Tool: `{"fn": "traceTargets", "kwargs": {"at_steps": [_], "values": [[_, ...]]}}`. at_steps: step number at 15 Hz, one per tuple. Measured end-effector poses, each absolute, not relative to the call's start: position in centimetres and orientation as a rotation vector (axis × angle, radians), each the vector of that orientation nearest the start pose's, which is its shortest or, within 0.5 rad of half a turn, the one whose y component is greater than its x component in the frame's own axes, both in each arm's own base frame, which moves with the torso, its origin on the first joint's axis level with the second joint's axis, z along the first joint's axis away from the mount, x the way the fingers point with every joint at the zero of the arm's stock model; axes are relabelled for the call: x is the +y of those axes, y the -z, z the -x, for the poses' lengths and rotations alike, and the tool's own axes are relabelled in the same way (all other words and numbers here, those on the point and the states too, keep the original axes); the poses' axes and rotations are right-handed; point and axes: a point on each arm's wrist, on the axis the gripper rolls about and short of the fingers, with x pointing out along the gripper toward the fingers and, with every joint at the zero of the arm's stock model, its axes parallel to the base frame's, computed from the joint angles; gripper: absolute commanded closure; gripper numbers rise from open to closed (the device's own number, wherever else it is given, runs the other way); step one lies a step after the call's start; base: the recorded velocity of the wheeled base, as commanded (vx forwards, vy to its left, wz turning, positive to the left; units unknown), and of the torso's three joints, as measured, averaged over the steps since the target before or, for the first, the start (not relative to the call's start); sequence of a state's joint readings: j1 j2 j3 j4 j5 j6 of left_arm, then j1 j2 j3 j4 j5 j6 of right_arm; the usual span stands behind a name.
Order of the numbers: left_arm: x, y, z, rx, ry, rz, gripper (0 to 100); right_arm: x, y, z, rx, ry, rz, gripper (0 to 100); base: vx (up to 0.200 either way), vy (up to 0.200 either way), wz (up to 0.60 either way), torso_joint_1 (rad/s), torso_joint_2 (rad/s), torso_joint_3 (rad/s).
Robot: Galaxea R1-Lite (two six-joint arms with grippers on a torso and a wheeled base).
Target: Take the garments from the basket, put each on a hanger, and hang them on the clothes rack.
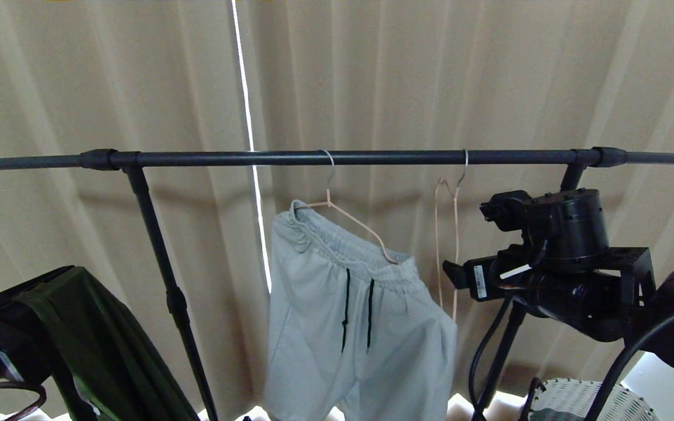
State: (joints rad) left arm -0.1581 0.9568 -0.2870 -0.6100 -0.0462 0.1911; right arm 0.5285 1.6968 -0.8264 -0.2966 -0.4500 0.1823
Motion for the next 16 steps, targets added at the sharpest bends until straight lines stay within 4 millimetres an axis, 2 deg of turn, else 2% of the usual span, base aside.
{"fn": "traceTargets", "kwargs": {"at_steps": [6, 16], "values": [[-1.89, -18.98, -11.17, 0.040, 0.210, -0.193, 100, 13.48, -15.81, -25.95, 0.515, -0.026, 0.056, 0, 0.000, 0.000, 0.00, 0.000, 0.00, 0.000], [-1.88, -18.98, -11.12, 0.039, 0.209, -0.194, 100, 13.88, -15.21, -26.61, 0.529, -0.040, 0.033, 0, 0.000, 0.000, 0.00, 0.000, 0.00, 0.000]]}}
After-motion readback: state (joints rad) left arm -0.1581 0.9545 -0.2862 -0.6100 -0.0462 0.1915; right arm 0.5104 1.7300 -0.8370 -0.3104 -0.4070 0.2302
